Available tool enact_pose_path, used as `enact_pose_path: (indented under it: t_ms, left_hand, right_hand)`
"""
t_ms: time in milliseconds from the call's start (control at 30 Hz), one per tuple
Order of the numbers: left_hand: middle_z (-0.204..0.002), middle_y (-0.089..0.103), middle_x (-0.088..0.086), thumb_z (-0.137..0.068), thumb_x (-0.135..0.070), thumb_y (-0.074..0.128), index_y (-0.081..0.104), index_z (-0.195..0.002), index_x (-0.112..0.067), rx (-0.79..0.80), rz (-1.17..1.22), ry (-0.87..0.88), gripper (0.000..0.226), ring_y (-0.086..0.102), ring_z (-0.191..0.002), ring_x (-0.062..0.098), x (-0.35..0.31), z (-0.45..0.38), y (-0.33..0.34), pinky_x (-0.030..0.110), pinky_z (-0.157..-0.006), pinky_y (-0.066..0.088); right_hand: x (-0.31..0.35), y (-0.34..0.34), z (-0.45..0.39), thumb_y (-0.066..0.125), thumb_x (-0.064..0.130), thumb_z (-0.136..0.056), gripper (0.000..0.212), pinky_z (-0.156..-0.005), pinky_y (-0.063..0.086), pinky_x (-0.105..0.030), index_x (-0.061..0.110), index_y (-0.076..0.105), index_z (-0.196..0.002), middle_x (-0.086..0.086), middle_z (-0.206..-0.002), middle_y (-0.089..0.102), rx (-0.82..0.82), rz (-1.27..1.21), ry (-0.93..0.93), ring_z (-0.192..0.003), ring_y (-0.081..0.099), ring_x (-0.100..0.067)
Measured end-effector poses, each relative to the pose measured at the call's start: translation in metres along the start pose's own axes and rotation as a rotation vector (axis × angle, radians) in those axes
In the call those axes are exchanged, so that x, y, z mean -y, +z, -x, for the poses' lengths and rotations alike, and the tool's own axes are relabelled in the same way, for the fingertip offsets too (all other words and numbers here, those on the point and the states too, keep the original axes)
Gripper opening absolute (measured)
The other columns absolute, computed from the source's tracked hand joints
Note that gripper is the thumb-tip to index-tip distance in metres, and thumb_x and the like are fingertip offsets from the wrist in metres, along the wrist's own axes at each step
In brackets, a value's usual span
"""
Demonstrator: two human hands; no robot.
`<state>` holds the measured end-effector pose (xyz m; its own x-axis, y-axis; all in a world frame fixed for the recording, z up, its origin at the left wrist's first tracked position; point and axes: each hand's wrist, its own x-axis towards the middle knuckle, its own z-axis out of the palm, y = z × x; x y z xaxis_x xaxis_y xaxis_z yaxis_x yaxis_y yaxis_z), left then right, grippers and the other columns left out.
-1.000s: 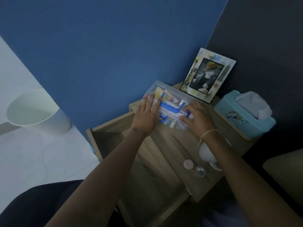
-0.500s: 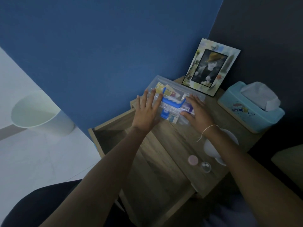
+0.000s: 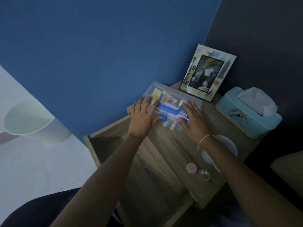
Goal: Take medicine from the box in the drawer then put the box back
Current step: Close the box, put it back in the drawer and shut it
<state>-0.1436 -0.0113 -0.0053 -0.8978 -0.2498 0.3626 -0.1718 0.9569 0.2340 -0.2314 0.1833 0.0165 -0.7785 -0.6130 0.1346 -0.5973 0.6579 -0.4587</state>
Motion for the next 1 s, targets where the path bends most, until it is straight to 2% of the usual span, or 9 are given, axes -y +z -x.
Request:
enact_pose_path:
  t_ms: [133,300,467,600,667,867,1000]
  left_hand:
    - [-0.138,0.052,0.010,-0.085,-0.058,0.051,0.052,-0.133,-0.025,-0.032,0.037,0.003,0.059,0.041,-0.132,0.036,0.004,-0.004,-0.002,0.054,-0.107,0.035]
    - [-0.134,0.055,0.010,-0.085,-0.057,0.052,0.054,-0.130,-0.024,-0.039,0.069,0.001,0.056,0.041,-0.131,0.036,0.003,-0.005,-0.002,0.053,-0.104,0.037]
    - [-0.131,0.054,0.011,-0.088,-0.052,0.053,0.051,-0.131,-0.023,-0.085,0.112,0.051,0.052,0.041,-0.131,0.035,0.009,-0.005,0.003,0.051,-0.094,0.048]
    - [-0.136,0.049,0.010,-0.078,-0.069,0.055,0.043,-0.136,-0.024,-0.039,0.112,0.090,0.074,0.032,-0.139,0.030,0.014,-0.004,0.009,0.051,-0.105,0.038]
    - [-0.136,0.049,0.011,-0.073,-0.072,0.056,0.043,-0.136,-0.025,-0.037,0.055,0.101,0.080,0.035,-0.139,0.031,0.015,-0.004,0.012,0.055,-0.109,0.034]
    - [-0.132,0.054,0.012,-0.073,-0.067,0.062,0.047,-0.131,-0.023,-0.091,-0.053,0.063,0.074,0.043,-0.133,0.032,0.010,-0.008,0.018,0.058,-0.107,0.033]
    - [-0.130,0.055,0.013,-0.075,-0.065,0.061,0.047,-0.130,-0.022,-0.132,-0.085,0.086,0.071,0.046,-0.130,0.033,0.010,-0.007,0.022,0.057,-0.102,0.038]
  right_hand:
    - [0.001,0.003,0.002,0.056,0.028,-0.092,0.068,-0.117,0.005,-0.037,0.014,0.022,-0.148,-0.007,-0.160,0.017,-0.011,0.091,-0.023,-0.148,0.005,-0.022]
    - [0.006,0.001,0.003,0.062,0.030,-0.086,0.082,-0.119,0.006,-0.053,0.014,0.014,-0.150,-0.007,-0.161,0.008,0.051,0.200,0.007,-0.148,-0.002,-0.025]
    - [0.009,-0.001,0.005,0.064,0.021,-0.082,0.085,-0.121,0.009,-0.046,0.010,0.014,-0.150,-0.009,-0.161,0.008,0.051,0.140,0.001,-0.148,-0.004,-0.025]
    - [0.009,-0.001,0.006,0.063,0.021,-0.083,0.084,-0.121,0.009,-0.044,0.010,0.013,-0.150,-0.008,-0.161,0.007,0.050,0.132,0.000,-0.148,-0.004,-0.024]
    - [0.008,0.000,0.006,0.063,0.020,-0.082,0.084,-0.121,0.009,-0.045,0.010,0.014,-0.150,-0.008,-0.161,0.008,0.046,0.120,-0.001,-0.148,-0.004,-0.025]
    - [0.006,0.003,0.005,0.066,0.020,-0.079,0.087,-0.121,0.010,-0.045,0.010,0.014,-0.149,-0.009,-0.161,0.010,0.020,0.107,-0.007,-0.148,-0.003,-0.025]
    - [0.003,0.006,0.005,0.067,0.019,-0.077,0.090,-0.121,0.009,-0.044,0.011,0.014,-0.149,-0.009,-0.161,0.010,0.010,0.112,-0.008,-0.148,-0.003,-0.025]
